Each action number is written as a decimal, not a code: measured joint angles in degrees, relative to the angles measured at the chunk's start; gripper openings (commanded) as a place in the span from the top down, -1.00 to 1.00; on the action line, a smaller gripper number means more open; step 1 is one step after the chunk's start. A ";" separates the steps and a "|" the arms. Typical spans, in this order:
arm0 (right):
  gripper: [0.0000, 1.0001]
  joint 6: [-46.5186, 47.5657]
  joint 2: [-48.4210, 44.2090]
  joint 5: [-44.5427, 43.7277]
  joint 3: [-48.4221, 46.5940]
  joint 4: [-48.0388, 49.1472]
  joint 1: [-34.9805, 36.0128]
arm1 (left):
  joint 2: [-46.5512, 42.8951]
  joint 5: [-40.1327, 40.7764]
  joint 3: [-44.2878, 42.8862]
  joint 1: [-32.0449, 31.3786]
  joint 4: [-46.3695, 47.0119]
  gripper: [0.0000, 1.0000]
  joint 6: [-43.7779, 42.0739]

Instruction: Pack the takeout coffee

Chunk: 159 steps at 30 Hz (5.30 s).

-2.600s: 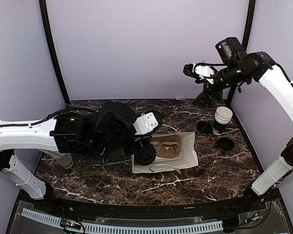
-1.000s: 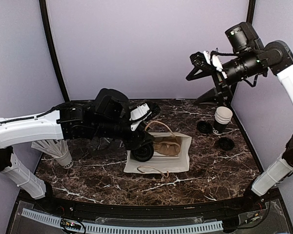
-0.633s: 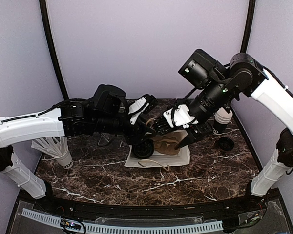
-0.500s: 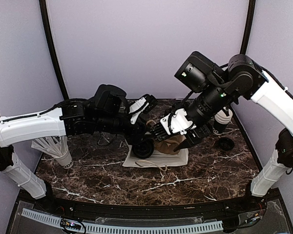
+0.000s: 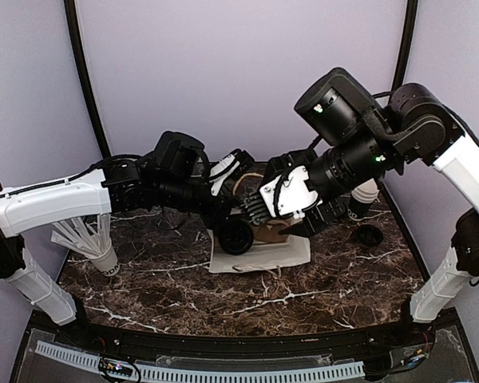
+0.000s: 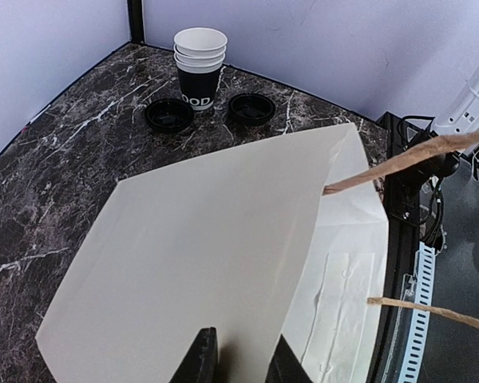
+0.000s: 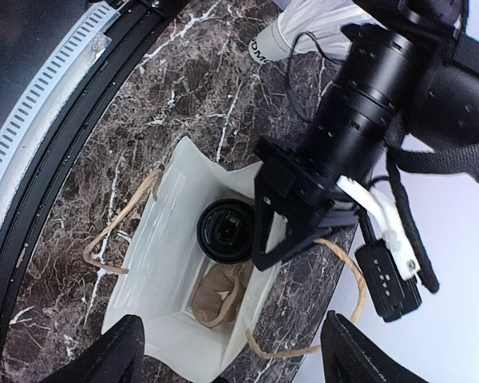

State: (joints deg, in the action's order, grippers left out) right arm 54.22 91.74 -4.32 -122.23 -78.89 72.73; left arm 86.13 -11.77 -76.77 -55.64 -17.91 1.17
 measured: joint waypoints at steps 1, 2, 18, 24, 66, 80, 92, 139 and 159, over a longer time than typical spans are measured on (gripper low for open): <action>-0.29 0.09 -0.28 -0.66 1.22 0.55 1.07 | 0.20 -0.35 -0.22 0.04 -0.17 0.61 -0.04; -0.19 0.17 -0.46 -1.42 2.80 1.16 2.12 | 0.33 -0.68 -0.33 0.13 -0.37 0.61 -0.02; 0.17 4.98 2.64 -11.93 21.59 11.39 4.11 | 2.49 -6.21 -3.06 0.44 -3.78 0.80 1.05; -0.16 7.08 3.04 -12.68 25.97 15.23 3.98 | 4.70 -7.72 -5.79 1.09 -5.22 0.83 1.68; -0.93 2.27 1.49 -6.49 32.57 26.51 -5.07 | 7.43 -17.22 -9.16 9.62 -10.58 0.13 10.56; -0.91 4.31 3.21 -5.79 32.57 31.71 -13.33 | 5.68 -17.00 -13.31 12.63 -15.28 -0.19 7.96; -0.82 5.88 6.58 -2.51 31.17 34.97 -16.74 | -3.76 -17.86 -6.16 26.38 -6.01 -0.30 6.95; -0.90 3.52 26.16 11.98 21.38 53.48 -23.02 | 44.39 -28.70 -23.50 30.77 13.99 0.08 14.21; -0.77 5.31 26.56 6.80 22.99 55.39 -23.02 | 44.41 -36.11 -23.58 30.67 17.11 0.22 17.79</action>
State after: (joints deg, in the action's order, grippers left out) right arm 59.53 118.30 2.48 -99.24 -23.51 49.71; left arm 130.54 -47.88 -100.36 -24.97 -0.80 18.96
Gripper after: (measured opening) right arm 0.920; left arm 0.391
